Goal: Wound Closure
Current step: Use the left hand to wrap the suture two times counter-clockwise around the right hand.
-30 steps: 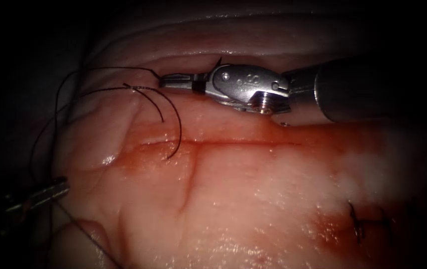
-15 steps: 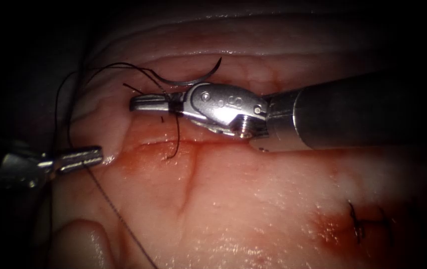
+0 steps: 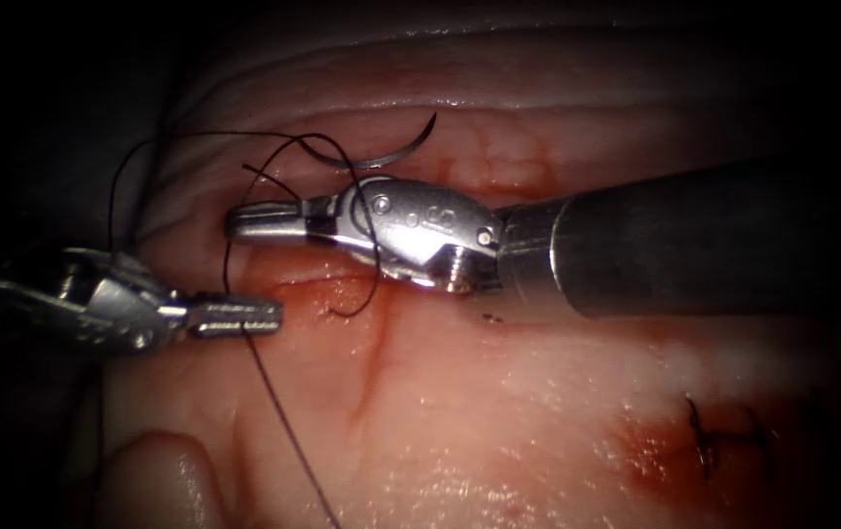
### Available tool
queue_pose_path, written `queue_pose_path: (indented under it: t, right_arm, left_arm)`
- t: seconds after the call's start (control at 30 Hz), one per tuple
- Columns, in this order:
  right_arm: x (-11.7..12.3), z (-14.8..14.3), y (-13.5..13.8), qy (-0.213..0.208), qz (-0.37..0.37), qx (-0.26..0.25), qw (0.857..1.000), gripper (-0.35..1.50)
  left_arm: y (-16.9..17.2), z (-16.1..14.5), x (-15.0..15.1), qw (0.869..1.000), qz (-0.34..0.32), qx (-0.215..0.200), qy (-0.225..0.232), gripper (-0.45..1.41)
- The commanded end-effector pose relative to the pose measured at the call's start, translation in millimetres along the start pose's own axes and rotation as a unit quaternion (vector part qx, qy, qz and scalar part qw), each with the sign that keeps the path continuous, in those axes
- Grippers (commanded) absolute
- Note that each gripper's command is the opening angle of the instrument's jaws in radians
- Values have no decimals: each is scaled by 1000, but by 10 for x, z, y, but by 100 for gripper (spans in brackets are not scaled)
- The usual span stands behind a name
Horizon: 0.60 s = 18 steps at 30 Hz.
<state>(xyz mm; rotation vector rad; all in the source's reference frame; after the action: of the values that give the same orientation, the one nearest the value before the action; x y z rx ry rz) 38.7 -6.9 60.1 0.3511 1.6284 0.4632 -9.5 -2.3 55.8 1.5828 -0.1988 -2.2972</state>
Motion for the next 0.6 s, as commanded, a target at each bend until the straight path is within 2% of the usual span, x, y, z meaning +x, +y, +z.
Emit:
queue_pose_path:
  t: [0.03,0.2,0.23,0.27,0.3,0.33,0.4,0.5,0.6]
  right_arm:
    - [-6,10,-1,8,5,-1,1000,-35]
    - [-5,17,0,18,11,-11,1000,-30]
    - [-6,20,2,16,12,-24,1000,15]
    - [-6,22,3,14,12,-31,999,42]
    - [-7,23,5,12,12,-36,999,61]
    - [-9,26,8,11,11,-42,999,89]
    - [-12,28,10,11,10,-47,999,111]
    - [-18,29,8,-3,7,-42,999,108]
    - [-31,27,1,-40,-1,-34,999,103]
  left_arm:
    - [2,11,-2,1000,4,-6,8,-45]
    - [9,22,4,1000,14,-16,11,-45]
    - [11,23,6,1000,16,-17,11,-45]
    - [14,24,8,1000,17,-19,12,-45]
    - [17,24,13,1000,19,-21,13,-45]
    - [20,23,21,999,21,-21,14,-45]
    - [21,21,32,999,21,-21,14,-45]
    - [18,16,48,999,20,-22,14,-45]
    - [4,6,59,1000,30,-6,7,-45]
